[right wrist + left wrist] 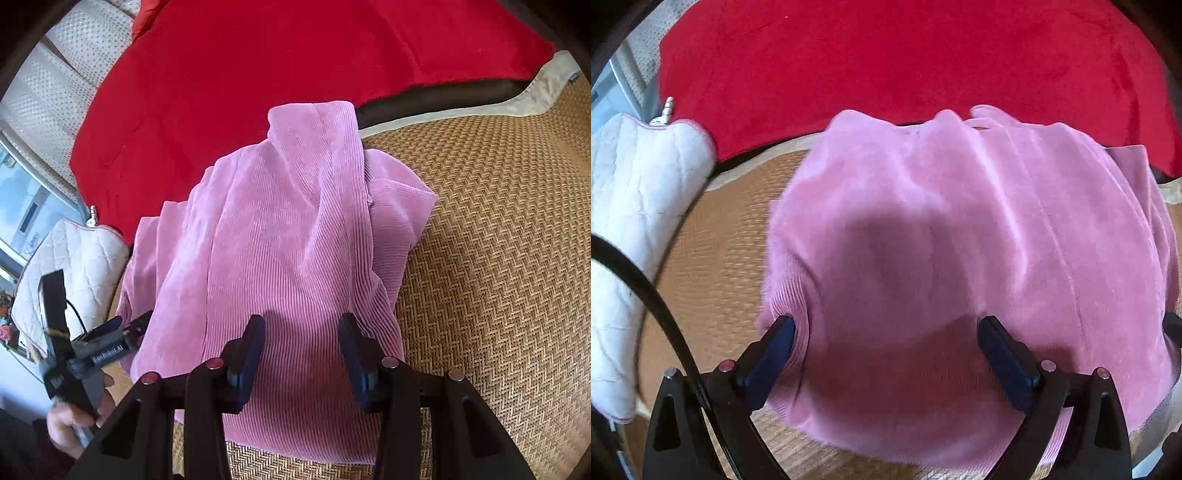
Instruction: Fold large clothes
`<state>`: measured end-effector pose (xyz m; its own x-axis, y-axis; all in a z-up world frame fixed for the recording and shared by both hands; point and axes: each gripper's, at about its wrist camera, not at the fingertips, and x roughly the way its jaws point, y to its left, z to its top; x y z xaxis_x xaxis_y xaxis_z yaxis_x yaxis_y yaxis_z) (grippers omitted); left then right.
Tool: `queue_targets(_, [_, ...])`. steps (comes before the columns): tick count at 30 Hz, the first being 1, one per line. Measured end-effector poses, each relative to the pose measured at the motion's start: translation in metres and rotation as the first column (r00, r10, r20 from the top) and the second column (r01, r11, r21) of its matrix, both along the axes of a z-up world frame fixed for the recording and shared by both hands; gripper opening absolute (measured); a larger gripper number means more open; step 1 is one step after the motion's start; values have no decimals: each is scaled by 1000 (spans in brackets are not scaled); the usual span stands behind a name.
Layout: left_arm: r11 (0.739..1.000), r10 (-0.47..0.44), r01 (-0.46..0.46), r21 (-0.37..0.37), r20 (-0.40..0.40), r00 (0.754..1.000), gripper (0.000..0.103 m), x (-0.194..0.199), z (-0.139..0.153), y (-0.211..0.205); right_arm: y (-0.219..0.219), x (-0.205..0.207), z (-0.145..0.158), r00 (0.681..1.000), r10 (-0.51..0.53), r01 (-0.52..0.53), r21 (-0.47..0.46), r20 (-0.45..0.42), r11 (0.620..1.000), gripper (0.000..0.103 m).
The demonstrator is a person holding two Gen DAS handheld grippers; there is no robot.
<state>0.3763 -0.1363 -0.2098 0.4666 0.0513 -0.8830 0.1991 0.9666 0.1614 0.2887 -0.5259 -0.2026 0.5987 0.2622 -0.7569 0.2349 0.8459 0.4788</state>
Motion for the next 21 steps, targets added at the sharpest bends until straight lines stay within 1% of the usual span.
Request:
queue_targets(2, [1000,19,-19,23,5,1000,99,-4,8,3,-3,-5,2,1000,-5,5,19,1,1000,47])
queue_targets(4, [999,42,-42,13,7,999,99,-10,21,14,-3,-8,4,1000,-4,4,21,-4,1000,47])
queue_targets(6, [997,70,-71,19,8,997,99,-20,37,25,-2,-9,5,1000,-2,2,15,-2,1000,48])
queue_targets(8, [996,77,-78,42,39,996,99,-36,60,24,-1,-7,4,1000,-5,5,13,1,1000,49])
queue_targets(11, [998,32,-40,58,119,992,99,-53,93,11,-1,-7,4,1000,-6,6,9,7,1000,49])
queue_targets(12, [998,9,-20,66,154,988,99,-65,103,8,-1,-8,4,1000,-6,6,12,8,1000,49])
queue_targets(14, [997,-48,31,76,230,972,99,-79,126,-7,-1,-8,3,1000,-8,8,19,8,1000,49])
queue_targets(16, [995,-89,72,70,284,955,99,-87,139,-19,-2,-6,3,1000,-12,12,25,1,1000,49])
queue_targets(17, [994,-105,90,61,307,946,99,-90,143,-25,-2,-5,3,1000,-15,16,32,-4,999,50])
queue_targets(19, [991,-135,132,34,350,927,99,-95,147,-36,-3,-3,4,1000,-14,15,52,-10,999,55])
queue_targets(20, [989,-143,146,21,366,920,99,-93,143,-41,-3,-2,4,1000,-10,10,53,-11,999,56])
queue_targets(21, [988,-145,151,13,370,918,99,-91,137,-44,-4,-2,4,1000,0,1,48,-10,999,56])
